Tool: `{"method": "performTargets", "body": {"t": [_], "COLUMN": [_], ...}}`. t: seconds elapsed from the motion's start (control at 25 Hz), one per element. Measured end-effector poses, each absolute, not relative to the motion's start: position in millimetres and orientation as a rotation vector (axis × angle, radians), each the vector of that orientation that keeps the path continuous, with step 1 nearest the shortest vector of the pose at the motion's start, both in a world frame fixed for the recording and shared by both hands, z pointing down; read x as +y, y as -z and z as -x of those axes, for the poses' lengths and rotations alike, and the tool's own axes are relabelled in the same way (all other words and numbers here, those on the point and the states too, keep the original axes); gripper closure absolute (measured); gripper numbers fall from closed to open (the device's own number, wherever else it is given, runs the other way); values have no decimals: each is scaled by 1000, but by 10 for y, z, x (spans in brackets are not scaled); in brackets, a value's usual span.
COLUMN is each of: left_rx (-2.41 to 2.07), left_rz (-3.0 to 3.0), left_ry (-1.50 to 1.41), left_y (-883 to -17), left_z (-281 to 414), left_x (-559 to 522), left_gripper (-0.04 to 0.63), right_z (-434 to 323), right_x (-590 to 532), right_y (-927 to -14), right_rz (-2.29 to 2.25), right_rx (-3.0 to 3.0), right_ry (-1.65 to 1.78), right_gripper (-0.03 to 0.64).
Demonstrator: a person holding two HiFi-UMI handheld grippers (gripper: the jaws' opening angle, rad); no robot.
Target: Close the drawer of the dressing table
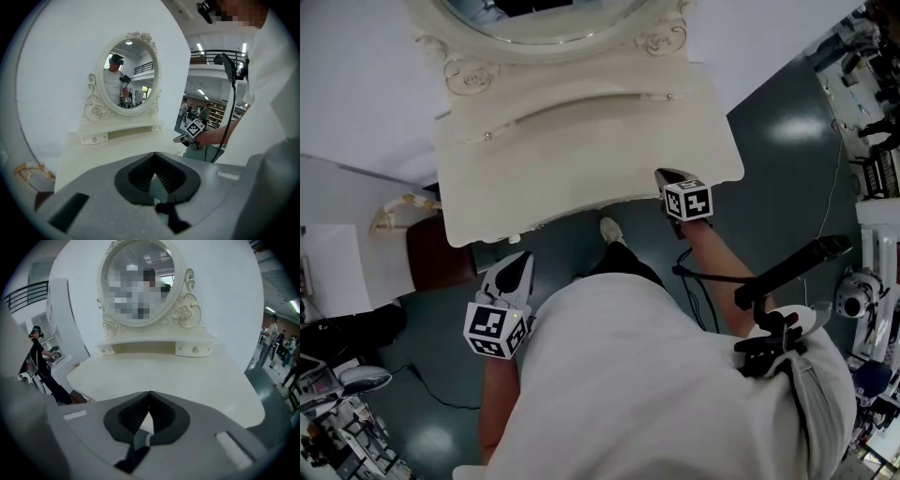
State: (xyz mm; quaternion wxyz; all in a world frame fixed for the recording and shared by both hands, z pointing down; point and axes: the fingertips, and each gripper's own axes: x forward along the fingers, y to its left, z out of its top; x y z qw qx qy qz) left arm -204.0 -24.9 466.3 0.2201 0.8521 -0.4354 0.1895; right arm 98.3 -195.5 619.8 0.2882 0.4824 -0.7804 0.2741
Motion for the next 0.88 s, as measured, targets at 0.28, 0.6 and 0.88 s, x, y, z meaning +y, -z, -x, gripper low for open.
{"method": "performTargets", "body": {"t": [0.28,0.6,0.88], "left_rx": [-1170,-1151,-1141], "left_rz": [-2378,-2400,-2420], "left_ry": [-513,-502,-493], "left_y": [-4774,-4818,-4861], "left_z": [2179,2225,2256], "left_x": [189,533,740], "left_gripper": [592,592,592], "right_z": [-591,-291,-72], "right_x": [-1296,-721,-373], "right_y": [-6092,-5892,-5751], "right_rz": [-1213,-1149,-1103], "right_rx": [-2128,-2181,-2221], "right_ry": [-688,-639,-590], "right_gripper": [615,617,617]}}
